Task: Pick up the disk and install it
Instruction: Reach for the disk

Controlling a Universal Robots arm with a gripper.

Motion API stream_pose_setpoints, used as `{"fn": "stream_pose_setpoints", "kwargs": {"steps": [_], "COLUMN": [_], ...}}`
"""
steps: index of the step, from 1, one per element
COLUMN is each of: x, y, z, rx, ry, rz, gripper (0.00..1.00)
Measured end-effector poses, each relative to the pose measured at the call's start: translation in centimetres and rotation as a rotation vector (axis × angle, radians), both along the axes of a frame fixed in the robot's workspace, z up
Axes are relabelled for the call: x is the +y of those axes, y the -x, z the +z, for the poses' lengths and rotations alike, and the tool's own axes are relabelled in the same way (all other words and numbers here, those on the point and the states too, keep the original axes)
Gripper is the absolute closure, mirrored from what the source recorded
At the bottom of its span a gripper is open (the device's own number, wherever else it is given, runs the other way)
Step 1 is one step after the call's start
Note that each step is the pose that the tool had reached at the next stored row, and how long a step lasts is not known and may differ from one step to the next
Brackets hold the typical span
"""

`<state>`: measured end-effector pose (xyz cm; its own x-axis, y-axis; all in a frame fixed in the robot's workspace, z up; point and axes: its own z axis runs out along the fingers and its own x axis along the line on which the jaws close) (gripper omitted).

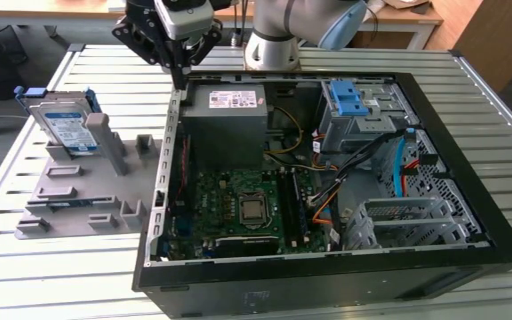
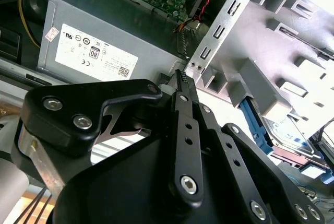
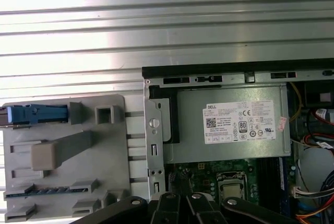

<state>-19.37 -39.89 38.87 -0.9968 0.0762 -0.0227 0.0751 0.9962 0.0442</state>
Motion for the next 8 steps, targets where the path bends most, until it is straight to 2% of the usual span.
{"fn": "stream_pose_setpoints", "kwargs": {"steps": [8], "x": [0.00], "y": [0.25], "z": [-0.03], "rx": [0.0000], "ry": [0.0000], "rz": [0.000], "gripper": [0.89]}}
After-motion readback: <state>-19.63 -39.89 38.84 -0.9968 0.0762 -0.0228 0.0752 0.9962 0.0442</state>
